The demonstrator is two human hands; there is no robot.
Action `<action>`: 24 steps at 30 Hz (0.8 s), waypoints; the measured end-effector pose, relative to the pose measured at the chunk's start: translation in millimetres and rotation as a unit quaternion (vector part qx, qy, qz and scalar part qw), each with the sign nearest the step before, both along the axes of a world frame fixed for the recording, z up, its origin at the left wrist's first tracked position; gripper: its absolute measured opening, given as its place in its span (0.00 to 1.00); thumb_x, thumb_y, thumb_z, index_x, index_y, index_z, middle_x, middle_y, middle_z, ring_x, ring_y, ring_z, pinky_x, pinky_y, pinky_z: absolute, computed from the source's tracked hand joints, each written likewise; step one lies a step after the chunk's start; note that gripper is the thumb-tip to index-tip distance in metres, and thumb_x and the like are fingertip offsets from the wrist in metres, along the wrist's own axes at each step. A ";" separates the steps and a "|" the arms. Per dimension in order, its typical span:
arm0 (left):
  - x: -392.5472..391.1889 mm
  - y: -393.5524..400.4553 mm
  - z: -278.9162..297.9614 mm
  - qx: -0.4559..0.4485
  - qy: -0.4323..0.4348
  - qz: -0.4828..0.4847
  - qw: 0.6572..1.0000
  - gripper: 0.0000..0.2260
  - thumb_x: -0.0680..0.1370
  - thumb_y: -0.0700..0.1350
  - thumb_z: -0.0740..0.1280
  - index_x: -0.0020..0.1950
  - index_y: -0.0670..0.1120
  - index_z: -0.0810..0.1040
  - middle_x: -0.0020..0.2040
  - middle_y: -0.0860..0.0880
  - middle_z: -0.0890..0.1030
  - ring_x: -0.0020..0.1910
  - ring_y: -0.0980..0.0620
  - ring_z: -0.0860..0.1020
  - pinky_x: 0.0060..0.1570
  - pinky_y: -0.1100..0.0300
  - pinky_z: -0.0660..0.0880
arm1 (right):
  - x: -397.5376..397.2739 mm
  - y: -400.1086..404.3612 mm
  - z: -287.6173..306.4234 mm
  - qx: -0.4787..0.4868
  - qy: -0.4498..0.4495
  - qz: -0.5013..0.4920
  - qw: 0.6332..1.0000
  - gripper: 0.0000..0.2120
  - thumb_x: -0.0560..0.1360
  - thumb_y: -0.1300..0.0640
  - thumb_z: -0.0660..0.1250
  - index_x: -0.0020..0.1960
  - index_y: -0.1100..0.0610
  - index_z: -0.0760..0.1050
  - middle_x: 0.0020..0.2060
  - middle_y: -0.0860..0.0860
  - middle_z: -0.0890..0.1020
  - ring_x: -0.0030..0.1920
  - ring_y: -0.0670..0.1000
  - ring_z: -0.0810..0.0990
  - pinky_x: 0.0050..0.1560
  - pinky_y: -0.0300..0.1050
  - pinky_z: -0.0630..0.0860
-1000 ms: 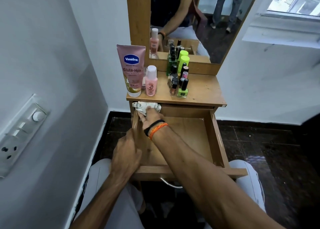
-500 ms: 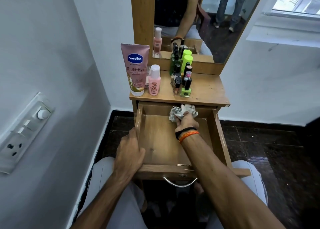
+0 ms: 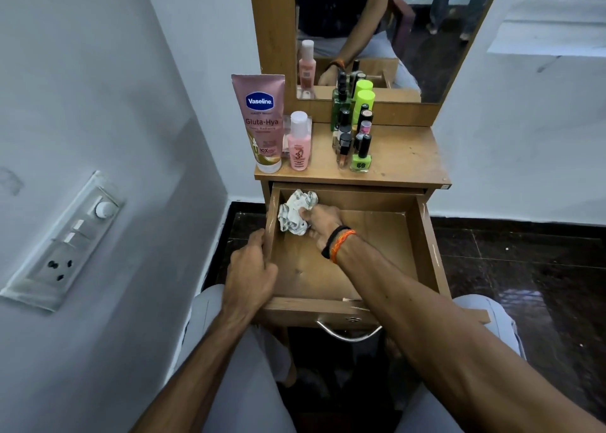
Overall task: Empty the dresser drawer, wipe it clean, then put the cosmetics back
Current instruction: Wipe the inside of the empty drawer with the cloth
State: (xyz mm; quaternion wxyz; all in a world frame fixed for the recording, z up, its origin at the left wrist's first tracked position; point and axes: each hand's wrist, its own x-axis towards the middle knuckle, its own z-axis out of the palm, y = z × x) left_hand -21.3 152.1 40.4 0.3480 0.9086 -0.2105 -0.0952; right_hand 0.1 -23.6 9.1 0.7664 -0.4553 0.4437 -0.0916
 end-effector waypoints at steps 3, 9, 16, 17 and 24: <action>-2.4 -1.8 -0.5 0.008 -0.021 0.012 1.000 0.26 0.72 0.32 0.60 0.70 0.45 0.73 0.55 0.44 0.83 0.52 0.43 0.81 0.49 0.58 0.74 | -8.2 -5.8 -5.9 -0.122 0.014 0.103 0.987 0.10 0.77 0.70 0.67 0.58 0.66 0.80 0.57 0.62 0.83 0.56 0.58 0.83 0.62 0.55 0.79; -2.5 -2.8 -2.4 0.014 -0.032 0.028 0.999 0.25 0.72 0.32 0.61 0.67 0.47 0.76 0.57 0.45 0.84 0.55 0.43 0.81 0.54 0.58 0.74 | -29.8 -5.9 11.6 -0.274 -0.013 0.329 0.904 0.07 0.79 0.66 0.67 0.51 0.69 0.81 0.45 0.56 0.80 0.48 0.52 0.77 0.51 0.48 0.77; 0.5 -2.8 -2.4 -0.038 0.031 0.034 0.998 0.27 0.71 0.27 0.58 0.69 0.42 0.75 0.65 0.45 0.80 0.66 0.48 0.77 0.62 0.63 0.69 | -72.5 14.9 9.7 -0.167 0.031 0.501 0.849 0.07 0.75 0.67 0.71 0.52 0.66 0.83 0.42 0.55 0.84 0.42 0.49 0.78 0.43 0.39 0.75; 0.6 -2.8 -2.4 -0.045 0.036 0.031 0.998 0.28 0.71 0.27 0.58 0.69 0.41 0.75 0.66 0.44 0.79 0.67 0.48 0.76 0.63 0.63 0.69 | -68.0 18.8 9.7 -0.164 0.039 0.481 0.860 0.07 0.74 0.66 0.72 0.52 0.67 0.82 0.43 0.58 0.83 0.43 0.51 0.77 0.45 0.44 0.73; 6.1 0.4 -2.4 -0.062 0.092 0.055 0.992 0.27 0.72 0.29 0.58 0.67 0.48 0.77 0.58 0.58 0.81 0.61 0.57 0.78 0.56 0.71 0.73 | -27.0 16.0 13.1 -0.179 0.042 0.293 0.938 0.10 0.76 0.68 0.67 0.57 0.64 0.79 0.53 0.60 0.83 0.55 0.59 0.83 0.54 0.52 0.82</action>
